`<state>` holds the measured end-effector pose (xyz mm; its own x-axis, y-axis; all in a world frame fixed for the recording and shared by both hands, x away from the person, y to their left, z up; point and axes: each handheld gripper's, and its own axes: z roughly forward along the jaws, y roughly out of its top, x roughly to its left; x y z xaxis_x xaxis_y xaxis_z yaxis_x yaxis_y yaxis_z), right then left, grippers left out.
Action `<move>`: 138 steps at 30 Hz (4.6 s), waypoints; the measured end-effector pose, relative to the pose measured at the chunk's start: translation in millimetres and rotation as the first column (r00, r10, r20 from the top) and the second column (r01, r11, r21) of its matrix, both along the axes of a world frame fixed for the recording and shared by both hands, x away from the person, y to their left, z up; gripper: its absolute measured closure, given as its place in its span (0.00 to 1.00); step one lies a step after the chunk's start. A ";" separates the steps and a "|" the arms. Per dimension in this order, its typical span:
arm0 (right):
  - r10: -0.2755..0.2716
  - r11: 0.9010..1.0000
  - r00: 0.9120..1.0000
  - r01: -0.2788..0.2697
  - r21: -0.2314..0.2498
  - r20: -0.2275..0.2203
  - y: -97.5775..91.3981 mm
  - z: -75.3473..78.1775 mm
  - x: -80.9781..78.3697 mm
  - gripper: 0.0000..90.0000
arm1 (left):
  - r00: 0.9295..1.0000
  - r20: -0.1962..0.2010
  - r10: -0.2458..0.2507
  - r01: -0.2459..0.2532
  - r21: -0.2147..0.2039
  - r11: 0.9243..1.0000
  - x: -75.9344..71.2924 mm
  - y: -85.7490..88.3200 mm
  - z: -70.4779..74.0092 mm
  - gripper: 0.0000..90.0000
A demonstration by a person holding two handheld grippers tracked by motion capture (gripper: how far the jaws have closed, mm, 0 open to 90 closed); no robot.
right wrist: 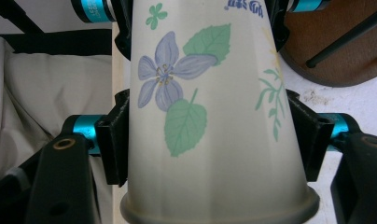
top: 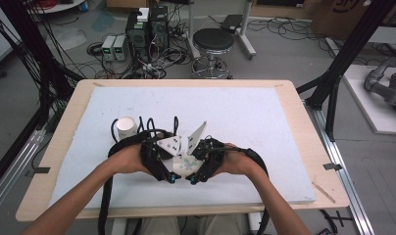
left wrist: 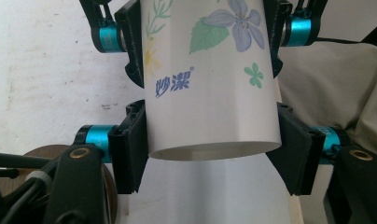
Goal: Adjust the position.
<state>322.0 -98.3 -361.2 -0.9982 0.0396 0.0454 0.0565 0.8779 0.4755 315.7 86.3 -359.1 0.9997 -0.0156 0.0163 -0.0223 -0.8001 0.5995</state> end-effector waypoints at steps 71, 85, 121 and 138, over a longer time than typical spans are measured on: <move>-0.115 0.799 0.992 0.126 0.587 -0.057 -71.9 -8.5 1.8 0.19 | 0.984 -0.059 0.169 -0.170 -0.597 0.784 -19.5 63.2 -53.1 0.39; -0.086 0.811 0.994 0.108 0.576 -0.066 -62.8 -17.5 -0.4 0.19 | 0.985 -0.043 0.166 -0.155 -0.637 0.755 -17.4 63.8 -43.7 0.39; -0.005 0.774 0.998 0.045 0.632 -0.065 -43.6 -16.6 -0.2 0.28 | 0.995 -0.037 0.098 -0.100 -0.617 0.780 -17.8 37.4 -44.0 0.39; -0.018 0.771 0.999 0.046 0.636 -0.050 -47.6 -14.3 -0.9 0.33 | 0.989 -0.054 0.137 -0.139 -0.644 0.752 -18.3 41.6 -44.7 0.11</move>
